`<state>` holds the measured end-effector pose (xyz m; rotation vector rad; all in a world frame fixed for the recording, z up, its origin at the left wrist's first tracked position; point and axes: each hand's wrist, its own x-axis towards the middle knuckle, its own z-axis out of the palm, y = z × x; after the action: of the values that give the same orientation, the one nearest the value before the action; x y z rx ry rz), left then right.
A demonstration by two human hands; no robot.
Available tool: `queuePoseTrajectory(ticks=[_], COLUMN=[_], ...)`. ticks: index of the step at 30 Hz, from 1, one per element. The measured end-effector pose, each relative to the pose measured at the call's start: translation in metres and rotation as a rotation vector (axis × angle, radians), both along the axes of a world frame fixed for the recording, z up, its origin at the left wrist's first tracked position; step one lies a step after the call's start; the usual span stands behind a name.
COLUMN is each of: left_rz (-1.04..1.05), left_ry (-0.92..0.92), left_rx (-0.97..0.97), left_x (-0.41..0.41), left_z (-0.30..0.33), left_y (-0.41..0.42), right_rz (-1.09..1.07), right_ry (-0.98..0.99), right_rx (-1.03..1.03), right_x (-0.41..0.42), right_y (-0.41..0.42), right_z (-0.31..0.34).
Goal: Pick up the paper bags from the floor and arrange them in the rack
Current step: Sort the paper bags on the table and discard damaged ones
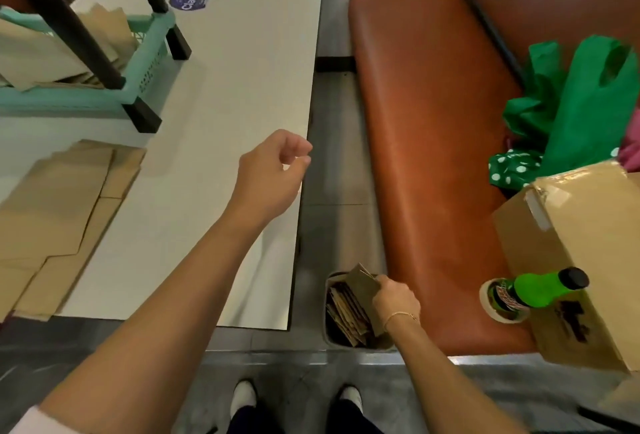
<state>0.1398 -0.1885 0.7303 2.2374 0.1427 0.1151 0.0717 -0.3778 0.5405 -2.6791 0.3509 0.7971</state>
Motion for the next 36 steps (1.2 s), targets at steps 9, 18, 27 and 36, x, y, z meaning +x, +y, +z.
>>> queuePoseTrajectory(ticks=[9,18,27,36], left_rz=[0.032,0.03,0.029,0.319], left_ry=[-0.043,-0.035,0.02,0.155], left_rx=[-0.002,-0.004,-0.005,0.167], left_x=[0.014,0.015,0.013,0.016], left_z=[-0.02,-0.013,0.012,0.016], left_y=[0.008,0.024,0.068,0.186], right_rz=[0.055,-0.1,-0.226,-0.106], right_ry=[0.129,0.023,-0.451,-0.786], right_rx=[0.022,0.113,0.193,0.339], right_x=[0.005,0.039,0.094,0.12], right_y=[0.008,0.018,0.062,0.156], right_z=[-0.057,-0.006,0.109,0.206])
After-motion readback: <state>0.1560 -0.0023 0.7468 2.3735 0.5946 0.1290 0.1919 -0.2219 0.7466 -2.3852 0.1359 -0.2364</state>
